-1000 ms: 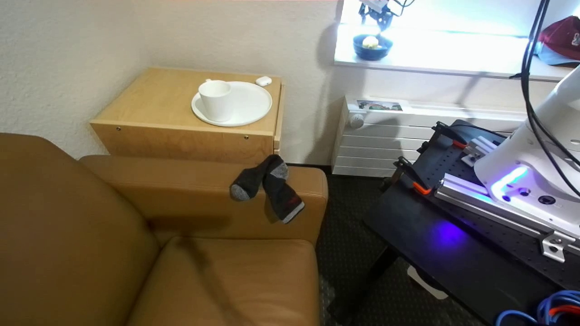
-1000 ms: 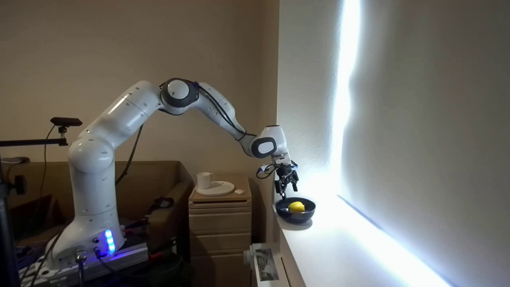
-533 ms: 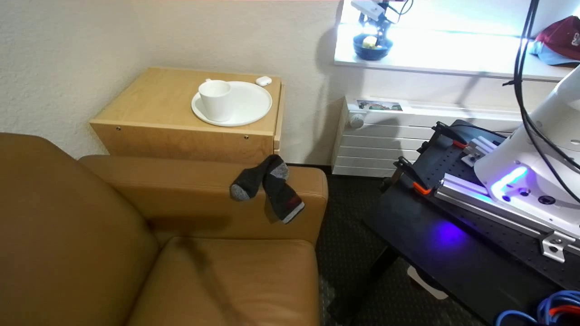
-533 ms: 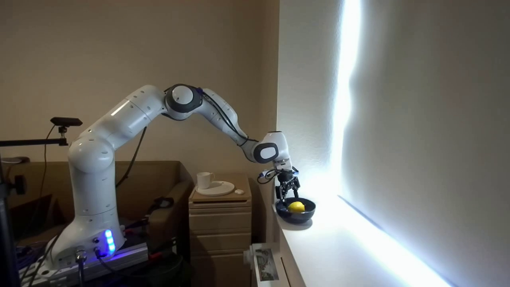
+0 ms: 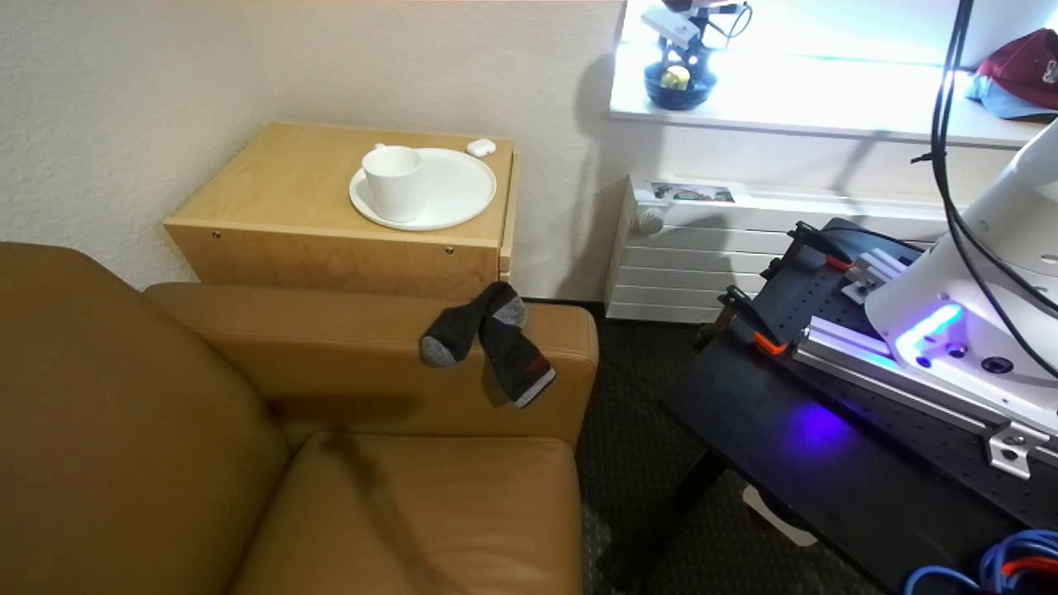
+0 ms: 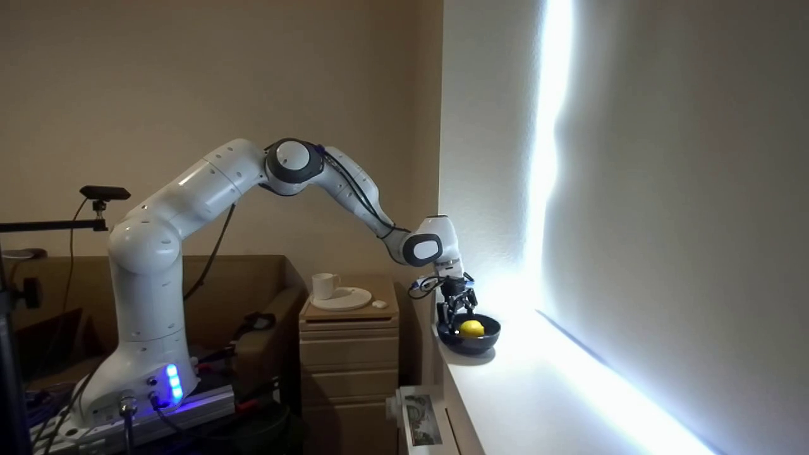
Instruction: Pick the fruit in the bowl on the windowsill and put it on the plate on the drawer
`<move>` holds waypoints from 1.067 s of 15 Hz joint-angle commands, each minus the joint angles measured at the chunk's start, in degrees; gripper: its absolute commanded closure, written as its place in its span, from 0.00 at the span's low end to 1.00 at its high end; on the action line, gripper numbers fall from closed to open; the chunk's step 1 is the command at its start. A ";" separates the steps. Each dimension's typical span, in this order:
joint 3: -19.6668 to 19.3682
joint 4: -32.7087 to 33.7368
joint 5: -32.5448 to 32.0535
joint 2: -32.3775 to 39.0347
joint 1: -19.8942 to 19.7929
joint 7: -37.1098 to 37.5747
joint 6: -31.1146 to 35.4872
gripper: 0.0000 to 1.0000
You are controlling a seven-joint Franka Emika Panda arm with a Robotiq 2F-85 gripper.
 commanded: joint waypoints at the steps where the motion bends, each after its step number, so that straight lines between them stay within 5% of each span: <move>1: -3.39 0.24 -1.67 1.21 2.00 4.40 0.56 0.00; 3: -4.68 0.56 -2.71 1.52 2.75 6.52 0.70 0.00; 6: -3.61 1.00 -2.80 1.50 2.06 6.87 0.47 0.15; 9: -0.55 1.43 -0.95 1.09 0.07 4.81 0.45 0.01; 16: -2.78 -0.08 -2.72 1.58 1.84 6.85 1.62 0.00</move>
